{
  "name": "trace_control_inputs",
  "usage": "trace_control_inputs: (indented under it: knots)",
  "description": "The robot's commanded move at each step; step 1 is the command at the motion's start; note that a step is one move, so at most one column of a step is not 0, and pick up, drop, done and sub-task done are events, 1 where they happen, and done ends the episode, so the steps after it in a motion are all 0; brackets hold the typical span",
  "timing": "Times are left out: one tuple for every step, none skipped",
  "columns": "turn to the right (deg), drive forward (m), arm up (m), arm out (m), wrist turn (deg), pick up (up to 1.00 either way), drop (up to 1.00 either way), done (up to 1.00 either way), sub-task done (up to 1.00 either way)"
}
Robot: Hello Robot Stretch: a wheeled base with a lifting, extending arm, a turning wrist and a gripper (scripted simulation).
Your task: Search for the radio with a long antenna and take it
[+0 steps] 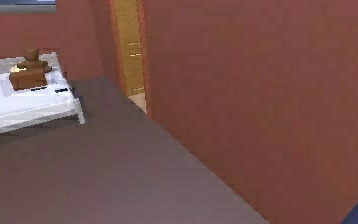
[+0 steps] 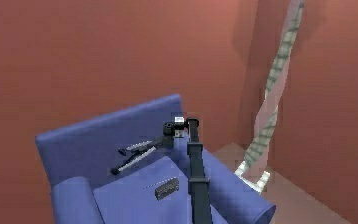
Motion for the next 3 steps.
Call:
trace_control_inputs:
  knots:
    - [0.0,0.00,0.00,0.00,30.0,0.00,0.00,0.00,0.00]
    - [0.0,0.00,-0.30,0.00,0.0,0.00,0.00,0.00,0.00]
    - [0.0,0.00,0.00,0.00,0.0,1.00,0.00,0.00,0.00]
